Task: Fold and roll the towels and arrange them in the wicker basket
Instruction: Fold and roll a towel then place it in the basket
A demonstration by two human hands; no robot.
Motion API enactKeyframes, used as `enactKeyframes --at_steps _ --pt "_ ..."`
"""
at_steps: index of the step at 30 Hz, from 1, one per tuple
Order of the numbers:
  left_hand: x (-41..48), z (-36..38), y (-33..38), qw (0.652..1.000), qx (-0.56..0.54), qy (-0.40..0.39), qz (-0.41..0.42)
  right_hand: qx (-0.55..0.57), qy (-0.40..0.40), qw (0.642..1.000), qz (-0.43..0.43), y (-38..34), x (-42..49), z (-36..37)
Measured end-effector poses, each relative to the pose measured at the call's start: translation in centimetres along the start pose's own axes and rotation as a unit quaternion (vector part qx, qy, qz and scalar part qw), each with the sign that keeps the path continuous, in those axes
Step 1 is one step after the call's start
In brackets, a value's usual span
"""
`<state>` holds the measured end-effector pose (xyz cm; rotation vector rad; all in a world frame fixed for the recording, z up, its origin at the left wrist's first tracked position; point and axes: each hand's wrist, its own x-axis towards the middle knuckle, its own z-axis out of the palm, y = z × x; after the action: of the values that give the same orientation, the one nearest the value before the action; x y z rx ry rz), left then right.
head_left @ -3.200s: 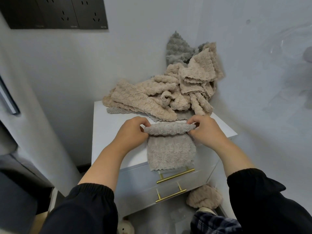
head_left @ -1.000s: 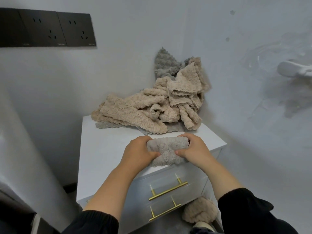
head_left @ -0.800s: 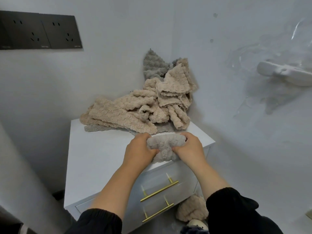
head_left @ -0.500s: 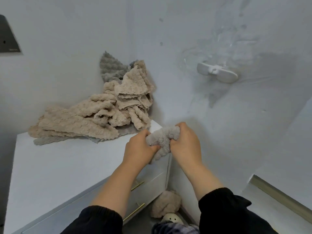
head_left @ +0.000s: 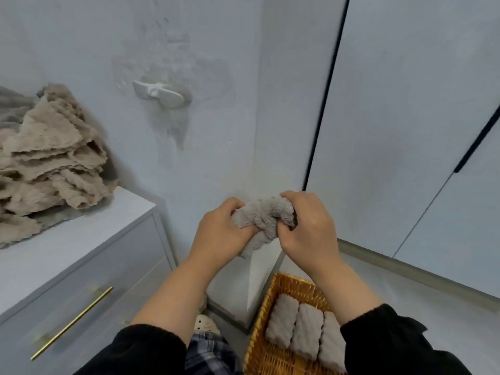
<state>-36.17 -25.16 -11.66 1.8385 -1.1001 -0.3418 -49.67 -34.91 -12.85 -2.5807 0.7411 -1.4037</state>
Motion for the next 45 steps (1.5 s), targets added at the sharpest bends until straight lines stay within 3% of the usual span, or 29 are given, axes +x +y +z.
enactKeyframes --at_steps 5,9,11,15,16,18,21,24,26,28,30,32,34,40,45 --pt "-1.3 6.6 1.8 0.995 -0.023 -0.094 -0.001 0.069 -0.045 0.968 0.238 4.9 -2.4 -2.2" --pt "-1.2 11.7 0.4 0.975 -0.12 -0.147 -0.112 0.163 -0.026 0.91 0.38 8.6 -4.1 -2.7" --pt "-1.2 14.0 -1.3 0.944 -0.201 -0.162 -0.207 0.279 -0.001 0.827 0.488 11.1 -5.3 -2.4" --pt "-1.6 17.9 -4.9 0.862 -0.348 -0.171 -0.327 0.558 0.056 0.547 0.622 15.4 -8.9 -1.0" --pt "-1.7 18.9 -5.7 0.854 -0.353 -0.171 -0.341 0.579 0.049 0.506 0.637 16.0 -10.0 -0.3" --pt "-1.7 20.7 -7.3 0.846 -0.353 -0.17 -0.362 0.601 0.012 0.456 0.656 16.8 -12.5 1.3" --pt "-1.6 22.6 -9.7 0.842 -0.343 -0.17 -0.38 0.596 -0.052 0.439 0.671 17.2 -15.4 3.9" --pt "-1.5 23.2 -12.0 0.851 -0.304 -0.203 -0.378 0.554 -0.021 0.449 0.701 17.9 -17.0 6.1" --pt "-1.3 23.2 -13.7 0.885 -0.201 -0.237 -0.347 0.508 0.003 0.461 0.728 18.5 -18.2 7.5" --pt "-1.2 23.2 -15.6 0.927 -0.024 -0.253 -0.274 0.457 -0.001 0.479 0.75 19.0 -19.6 8.6" --pt "-1.7 23.2 -17.6 0.941 0.109 -0.236 -0.218 0.419 -0.028 0.489 0.765 19.1 -21.5 9.6" --pt "-2.5 23.4 -19.3 0.946 0.15 -0.215 -0.193 0.411 -0.075 0.475 0.774 18.6 -23.8 10.6" --pt "-3.5 23.9 -20.6 0.94 0.178 -0.211 -0.198 0.399 -0.126 0.463 0.782 17.7 -26.1 11.6" --pt "-3.5 24.5 -23.4 0.877 0.209 -0.295 -0.318 0.347 -0.207 0.424 0.811 14.6 -31.9 14.8" --pt "-2.2 24.4 -25.1 0.854 0.221 -0.346 -0.32 0.312 -0.242 0.415 0.82 13.8 -33.9 17.0"
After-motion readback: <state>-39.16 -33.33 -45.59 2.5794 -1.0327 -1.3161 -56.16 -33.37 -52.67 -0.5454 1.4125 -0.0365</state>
